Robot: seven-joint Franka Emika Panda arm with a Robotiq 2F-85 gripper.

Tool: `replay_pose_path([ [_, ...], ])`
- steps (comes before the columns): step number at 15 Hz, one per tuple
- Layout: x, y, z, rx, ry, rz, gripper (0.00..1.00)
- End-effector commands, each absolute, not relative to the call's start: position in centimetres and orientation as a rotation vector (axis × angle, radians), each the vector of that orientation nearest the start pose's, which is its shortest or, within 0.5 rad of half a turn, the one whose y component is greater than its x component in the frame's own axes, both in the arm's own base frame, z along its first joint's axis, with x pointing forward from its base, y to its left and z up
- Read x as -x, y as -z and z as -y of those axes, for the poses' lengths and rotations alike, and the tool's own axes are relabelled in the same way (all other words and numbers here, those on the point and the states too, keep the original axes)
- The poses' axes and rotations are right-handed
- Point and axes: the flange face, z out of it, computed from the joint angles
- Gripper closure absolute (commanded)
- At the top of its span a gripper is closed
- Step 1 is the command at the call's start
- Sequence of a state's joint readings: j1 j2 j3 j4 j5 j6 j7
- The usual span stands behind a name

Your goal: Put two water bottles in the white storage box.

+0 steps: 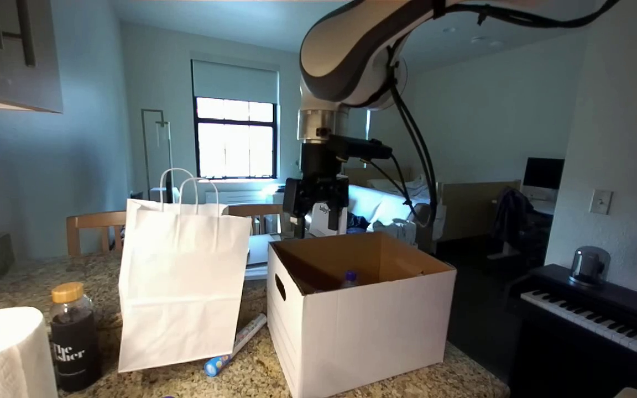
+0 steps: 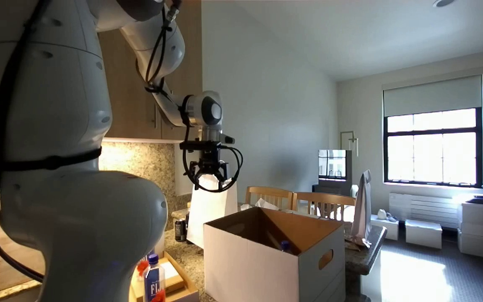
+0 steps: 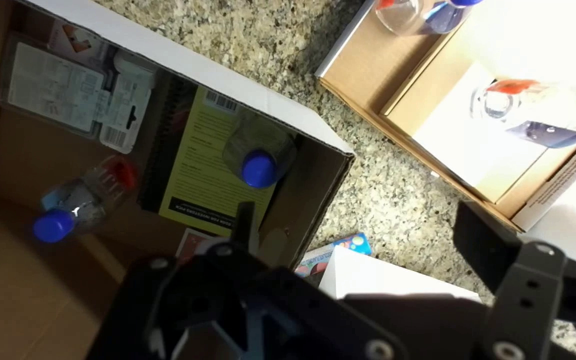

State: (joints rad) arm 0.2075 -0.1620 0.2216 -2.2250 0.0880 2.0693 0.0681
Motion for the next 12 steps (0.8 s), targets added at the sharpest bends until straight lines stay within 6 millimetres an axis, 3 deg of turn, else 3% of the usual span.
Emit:
replay_pose_path([
  [1, -44.1, -41.8, -24.6, 3.048, -0.009, 0.579, 0.0],
  [5, -42.2, -40.1, -27.4, 3.044, -0.036, 0.755, 0.0],
  [12, -39.7, -33.5, -28.9, 2.985, -0.184, 0.982, 0.0],
])
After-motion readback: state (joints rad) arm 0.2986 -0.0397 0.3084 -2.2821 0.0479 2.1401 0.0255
